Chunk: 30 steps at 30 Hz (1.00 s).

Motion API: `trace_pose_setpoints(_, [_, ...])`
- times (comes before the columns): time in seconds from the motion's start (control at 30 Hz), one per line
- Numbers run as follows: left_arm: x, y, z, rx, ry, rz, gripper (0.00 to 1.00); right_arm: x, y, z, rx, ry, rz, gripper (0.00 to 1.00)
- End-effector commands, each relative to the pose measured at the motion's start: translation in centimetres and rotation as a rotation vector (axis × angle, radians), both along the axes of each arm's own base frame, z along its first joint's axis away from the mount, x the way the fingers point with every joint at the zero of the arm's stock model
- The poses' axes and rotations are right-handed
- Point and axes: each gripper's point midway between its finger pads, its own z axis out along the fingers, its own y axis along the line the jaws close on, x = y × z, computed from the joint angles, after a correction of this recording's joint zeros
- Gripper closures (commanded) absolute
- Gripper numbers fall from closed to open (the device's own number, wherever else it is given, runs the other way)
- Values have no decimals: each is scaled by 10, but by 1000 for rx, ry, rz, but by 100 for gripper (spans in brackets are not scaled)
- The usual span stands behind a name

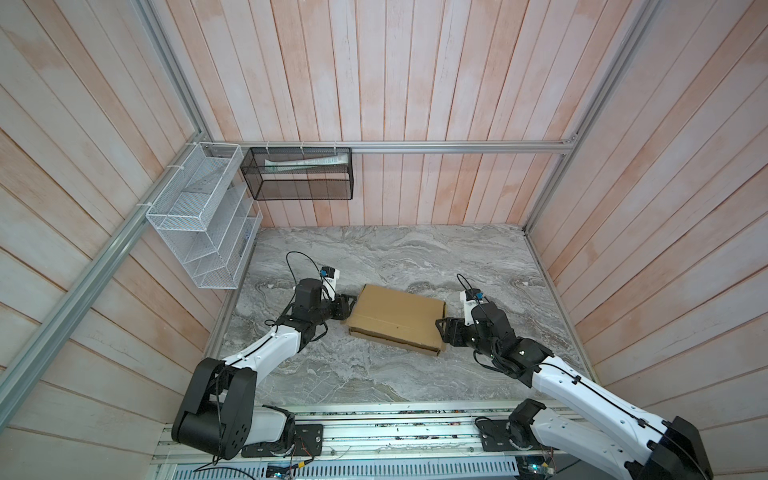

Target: Fold the paper box

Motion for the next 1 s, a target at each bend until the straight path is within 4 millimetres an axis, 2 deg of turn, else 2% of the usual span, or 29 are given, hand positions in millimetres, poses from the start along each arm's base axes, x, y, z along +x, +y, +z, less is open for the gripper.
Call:
trace_pose_setpoints(0.0, [-6, -7, -8, -23, 14, -22, 48, 3, 1, -2, 28, 1, -9, 29])
trace_pose_setpoints(0.3, [-22, -11, -32, -8, 68, -32, 49, 2, -3, -11, 31, 12, -22, 29])
trace_pose_setpoints(0.57, [-32, -7, -44, 8, 95, -15, 51, 3, -5, -20, 40, 22, -33, 28])
trace_pose_setpoints(0.97, [-43, -10, -62, 24, 138, -4, 55, 10, -4, -31, 49, 36, -42, 29])
